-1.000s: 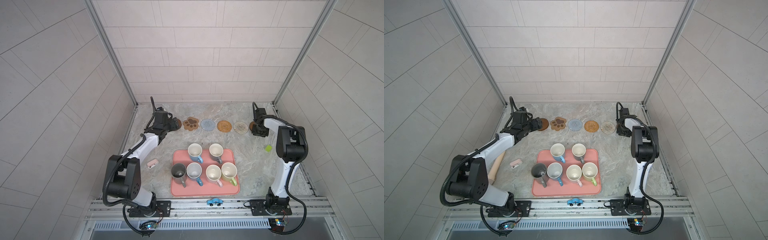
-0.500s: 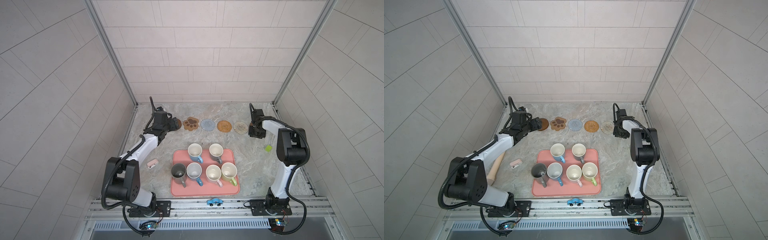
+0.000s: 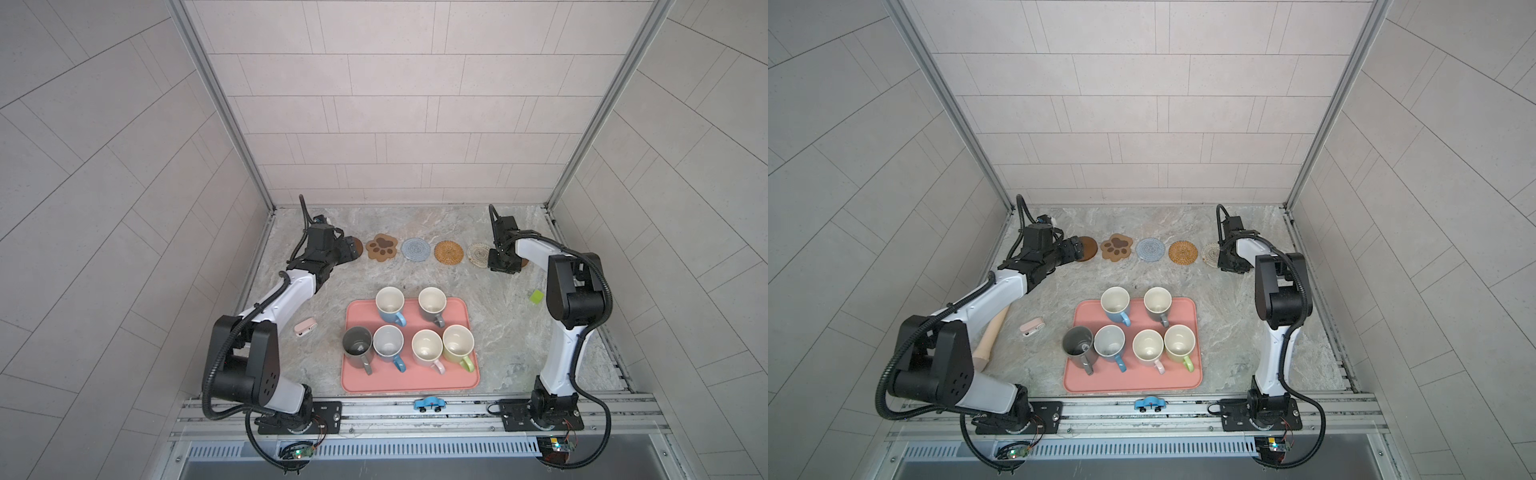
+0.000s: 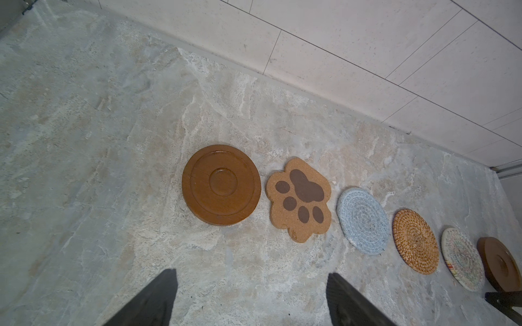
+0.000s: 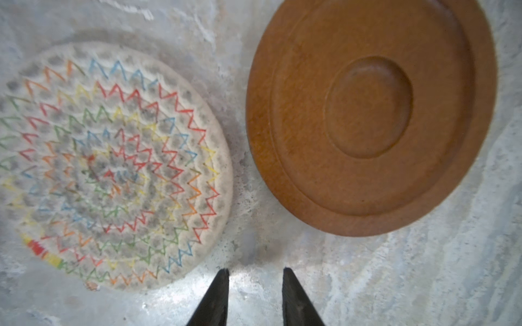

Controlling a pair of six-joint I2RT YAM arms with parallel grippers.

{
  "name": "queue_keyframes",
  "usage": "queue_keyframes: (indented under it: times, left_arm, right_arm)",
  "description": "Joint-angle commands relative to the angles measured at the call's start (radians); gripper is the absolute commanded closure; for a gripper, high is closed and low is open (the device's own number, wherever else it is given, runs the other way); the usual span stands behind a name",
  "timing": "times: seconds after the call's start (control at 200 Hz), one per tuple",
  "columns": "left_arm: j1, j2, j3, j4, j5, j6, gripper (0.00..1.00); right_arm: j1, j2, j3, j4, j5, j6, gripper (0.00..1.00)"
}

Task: Place cups on coasters
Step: Move the coaster to the top-right of the table.

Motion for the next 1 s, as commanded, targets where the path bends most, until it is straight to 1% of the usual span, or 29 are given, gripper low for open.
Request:
queue_keyframes:
  times: [0.0, 0.4, 0.63, 0.881, 0.996]
  left_arm:
    - [0.003, -0.031, -0.016, 0.015, -0.009, 0.009, 0.1]
    - [0.002, -0.034, -0.022, 0.016, -0.011, 0.012, 0.1]
    - [0.003, -0.039, -0.031, 0.017, -0.011, 0.014, 0.1]
    - [0.003, -0.049, -0.031, 0.02, -0.011, 0.015, 0.1]
    - [0.003, -0.055, -0.033, 0.022, -0.01, 0.019, 0.1]
  right_arm:
    - [0.015, 0.033, 0.025, -0.003, -0.004, 0.023, 0.65]
    - [0.035, 0.074, 0.085, -0.009, -0.003, 0.048, 0.65]
    - [0.035, 0.064, 0.084, -0.022, 0.018, 0.05, 0.65]
    - [0.039, -0.036, 0.03, -0.023, 0.002, 0.025, 0.65]
    - [0.04, -0.075, 0.03, -0.022, -0.017, 0.018, 0.65]
